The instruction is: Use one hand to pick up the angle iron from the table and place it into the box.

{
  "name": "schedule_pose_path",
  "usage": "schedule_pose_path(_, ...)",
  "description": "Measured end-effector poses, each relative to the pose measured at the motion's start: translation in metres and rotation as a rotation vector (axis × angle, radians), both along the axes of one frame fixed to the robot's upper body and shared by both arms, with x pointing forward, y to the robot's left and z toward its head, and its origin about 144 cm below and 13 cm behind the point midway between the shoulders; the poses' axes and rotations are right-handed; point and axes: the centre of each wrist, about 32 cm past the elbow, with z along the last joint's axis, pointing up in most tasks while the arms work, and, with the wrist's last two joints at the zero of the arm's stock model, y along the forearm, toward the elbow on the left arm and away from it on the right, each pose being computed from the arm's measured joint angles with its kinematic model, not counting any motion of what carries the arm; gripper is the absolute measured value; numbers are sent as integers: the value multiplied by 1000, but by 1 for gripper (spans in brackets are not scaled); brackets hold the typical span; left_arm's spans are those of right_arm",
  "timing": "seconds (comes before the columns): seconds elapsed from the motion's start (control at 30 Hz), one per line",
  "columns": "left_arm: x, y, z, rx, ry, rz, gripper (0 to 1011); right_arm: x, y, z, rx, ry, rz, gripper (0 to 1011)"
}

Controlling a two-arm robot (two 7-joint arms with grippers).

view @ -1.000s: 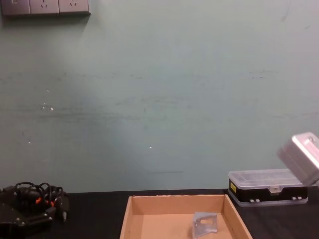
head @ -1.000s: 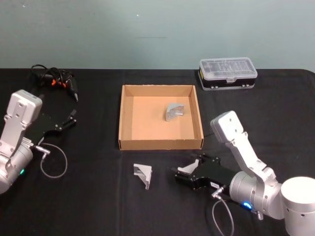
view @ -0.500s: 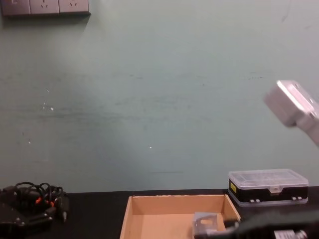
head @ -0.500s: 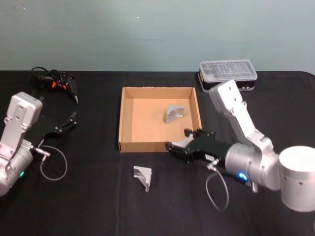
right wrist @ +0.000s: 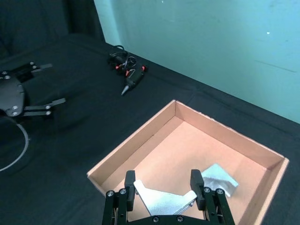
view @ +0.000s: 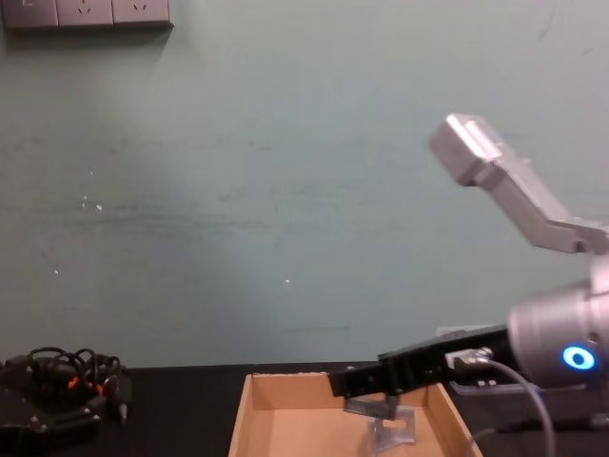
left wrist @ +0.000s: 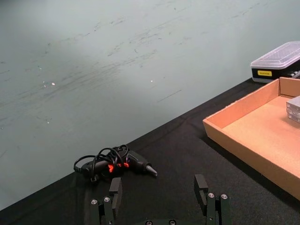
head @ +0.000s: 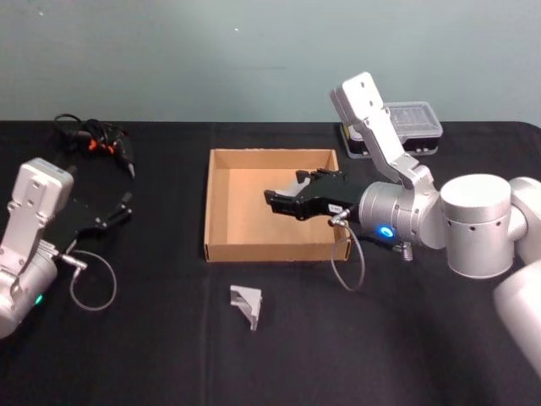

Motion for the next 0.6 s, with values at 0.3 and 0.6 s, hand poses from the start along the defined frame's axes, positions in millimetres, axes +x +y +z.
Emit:
schedule_pose_path(0.3,0,0,0,0,0,0,1011,39,21,-6,-32,33,6,731)
schedule_pose_path(0.6,0,0,0,0,0,0,1011,58,36,-17,-65,60,10,731)
